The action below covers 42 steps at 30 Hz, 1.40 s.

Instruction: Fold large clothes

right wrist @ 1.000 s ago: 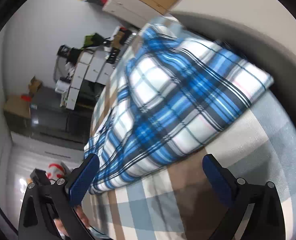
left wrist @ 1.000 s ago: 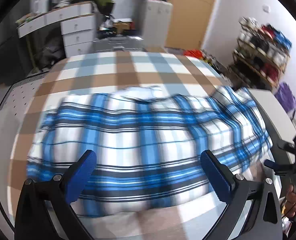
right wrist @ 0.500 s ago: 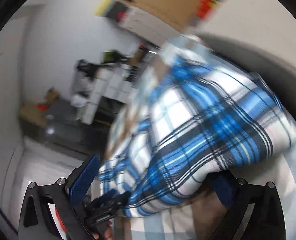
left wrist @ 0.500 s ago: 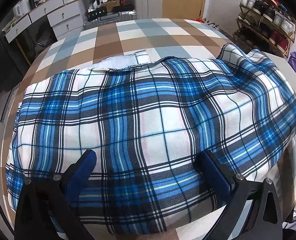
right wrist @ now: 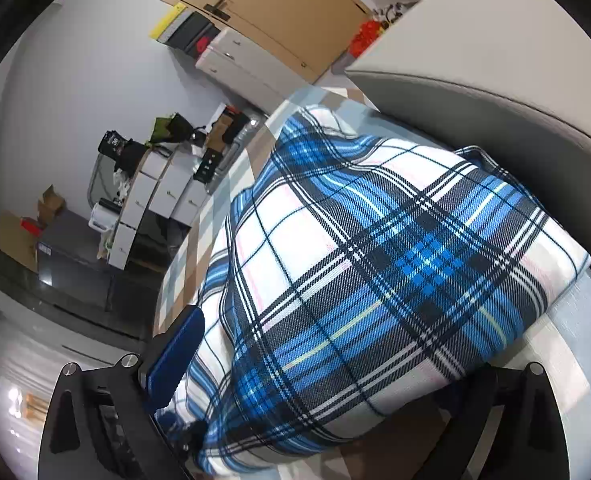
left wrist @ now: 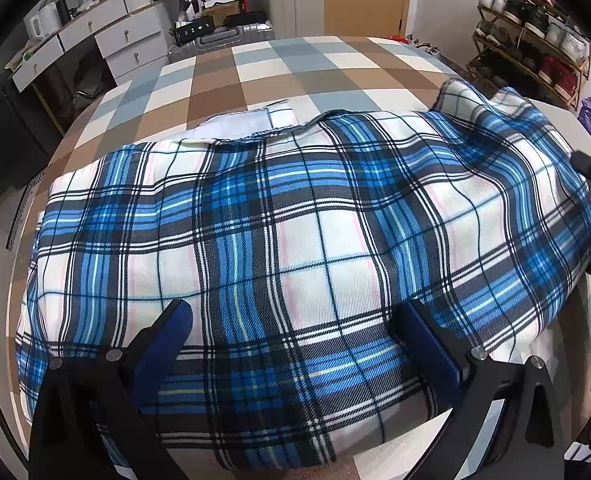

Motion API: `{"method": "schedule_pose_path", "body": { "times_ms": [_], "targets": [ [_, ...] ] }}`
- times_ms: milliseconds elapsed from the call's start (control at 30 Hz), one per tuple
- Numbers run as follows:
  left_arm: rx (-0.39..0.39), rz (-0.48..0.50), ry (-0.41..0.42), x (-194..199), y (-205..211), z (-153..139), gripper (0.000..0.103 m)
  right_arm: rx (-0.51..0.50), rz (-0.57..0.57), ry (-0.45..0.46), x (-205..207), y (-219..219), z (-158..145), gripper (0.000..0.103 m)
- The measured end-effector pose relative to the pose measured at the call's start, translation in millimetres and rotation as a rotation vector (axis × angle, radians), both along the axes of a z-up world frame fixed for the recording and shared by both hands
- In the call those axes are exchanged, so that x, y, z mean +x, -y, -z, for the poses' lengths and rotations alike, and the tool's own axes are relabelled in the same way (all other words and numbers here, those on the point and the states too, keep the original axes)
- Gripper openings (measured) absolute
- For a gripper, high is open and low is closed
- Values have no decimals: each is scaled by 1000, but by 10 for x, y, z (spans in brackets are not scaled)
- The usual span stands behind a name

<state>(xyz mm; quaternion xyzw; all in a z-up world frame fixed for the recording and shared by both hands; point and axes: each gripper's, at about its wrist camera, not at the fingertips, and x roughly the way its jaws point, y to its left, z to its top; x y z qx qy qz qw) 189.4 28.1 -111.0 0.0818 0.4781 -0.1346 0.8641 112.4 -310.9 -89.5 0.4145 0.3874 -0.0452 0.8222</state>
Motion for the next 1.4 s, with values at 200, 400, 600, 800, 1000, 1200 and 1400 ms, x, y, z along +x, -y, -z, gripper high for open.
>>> {"method": "schedule_pose_path", "body": {
  "times_ms": [200, 400, 600, 800, 1000, 1200, 1400],
  "targets": [
    [9, -2, -5, 16, 2, 11, 102, -107, -39, 30, -70, -16, -70, 29],
    [31, 2, -7, -12, 27, 25, 102, -169, -93, 44, -73, -67, -157, 14],
    [47, 22, -25, -76, 89, 34, 101, -203, -123, 57, -183, -99, -288, 12],
    [47, 65, -52, -249, 204, 31, 101, -194, -107, 75, -393, -42, -432, 11],
    [71, 110, -100, -605, 368, 42, 101, -293, -102, 116, -782, -186, -741, 11],
    [78, 174, -139, -861, 461, 27, 101, -293, -60, 113, -1135, -136, -740, 12],
    [29, 141, -53, -924, 485, -233, 101, -172, 1, 56, -1050, 60, -535, 22]
  ]
}}
